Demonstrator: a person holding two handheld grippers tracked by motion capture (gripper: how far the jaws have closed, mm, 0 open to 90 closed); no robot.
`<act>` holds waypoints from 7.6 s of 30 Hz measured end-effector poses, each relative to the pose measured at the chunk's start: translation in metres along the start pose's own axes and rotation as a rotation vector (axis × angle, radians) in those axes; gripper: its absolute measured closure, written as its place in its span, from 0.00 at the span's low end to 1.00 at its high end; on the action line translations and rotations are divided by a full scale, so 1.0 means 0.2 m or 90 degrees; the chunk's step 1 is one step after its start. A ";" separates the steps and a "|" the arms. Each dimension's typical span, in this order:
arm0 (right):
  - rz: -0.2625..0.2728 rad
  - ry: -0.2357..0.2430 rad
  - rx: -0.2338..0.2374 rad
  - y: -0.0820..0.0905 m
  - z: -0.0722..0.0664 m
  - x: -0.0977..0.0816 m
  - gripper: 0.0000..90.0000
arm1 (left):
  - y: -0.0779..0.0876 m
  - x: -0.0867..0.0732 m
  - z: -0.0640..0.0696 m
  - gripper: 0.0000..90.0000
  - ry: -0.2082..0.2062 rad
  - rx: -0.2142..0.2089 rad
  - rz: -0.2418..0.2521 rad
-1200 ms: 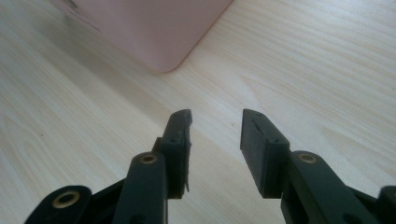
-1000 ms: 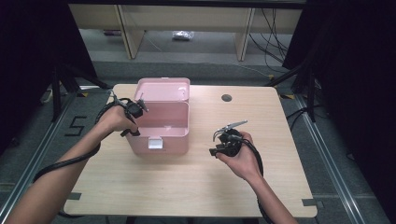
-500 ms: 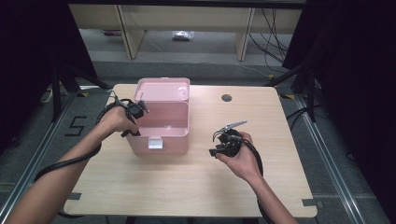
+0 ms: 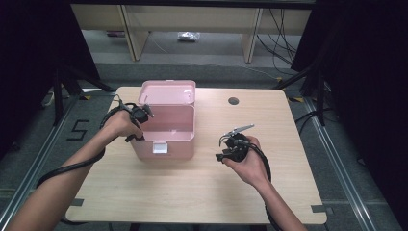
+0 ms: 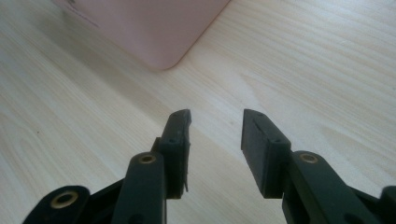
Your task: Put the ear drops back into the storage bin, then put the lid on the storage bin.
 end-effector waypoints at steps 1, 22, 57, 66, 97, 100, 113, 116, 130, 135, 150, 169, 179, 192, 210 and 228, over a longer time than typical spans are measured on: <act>-0.003 -0.011 0.002 0.00 -0.01 0.00 0.70 | 0.00 0.00 0.00 0.79 -0.001 0.000 0.001; -0.007 -0.008 0.001 0.00 -0.01 0.00 0.70 | -0.01 0.01 0.01 0.79 0.013 -0.008 0.007; 0.005 -0.005 0.002 0.01 0.00 0.00 0.69 | 0.00 0.02 0.01 0.76 0.011 0.013 -0.017; 0.010 -0.005 0.001 0.01 0.00 0.01 0.69 | 0.02 0.00 0.00 0.75 0.004 0.020 0.009; 0.052 -0.049 -0.006 0.11 0.09 0.18 0.67 | 0.24 -0.16 0.13 0.63 0.005 -0.004 0.255; 0.050 -0.048 -0.004 0.11 0.09 0.20 0.67 | 0.26 -0.18 0.16 0.66 0.007 -0.008 0.271; 0.074 -0.059 -0.008 0.14 0.09 0.38 0.67 | 0.27 -0.27 0.30 0.90 -0.021 -0.058 0.337; 0.086 -0.058 -0.007 0.14 0.09 0.42 0.67 | 0.26 -0.28 0.33 0.94 -0.024 -0.060 0.358; 0.094 -0.086 -0.005 0.15 0.09 0.55 0.68 | 0.15 -0.30 0.44 1.00 -0.023 -0.080 0.395; 0.095 -0.088 -0.005 0.15 0.10 0.56 0.68 | 0.12 -0.27 0.46 1.00 -0.026 -0.074 0.403; 0.104 -0.092 -0.014 0.17 0.09 0.58 0.69 | 0.11 -0.26 0.48 1.00 -0.032 -0.051 0.408; 0.069 0.026 0.062 0.08 -0.34 0.54 1.00 | 0.28 -0.22 -0.17 0.85 0.193 0.056 0.503; 0.026 0.093 0.093 -0.05 -0.58 0.50 1.00 | 0.15 -0.06 -0.42 0.55 0.291 0.014 0.503; 0.019 0.152 0.087 -0.16 -0.68 0.52 1.00 | 0.06 0.13 -0.63 0.59 0.338 0.015 0.460; 0.019 0.163 0.068 -0.24 -0.71 0.53 1.00 | -0.03 0.31 -0.71 0.64 0.351 0.029 0.421; 0.023 0.172 0.069 -0.25 -0.70 0.53 1.00 | -0.02 0.39 -0.76 0.65 0.360 0.049 0.382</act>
Point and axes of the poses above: each handheld gripper's, and its own axes: y roughly backward along the jaws, x roughly out of its top, z roughly to its right, the point moved 3 cm from there along -y, roughly forward along the jaws, and after that the axes turned 10 degrees about -z, right-handed, at the moved point
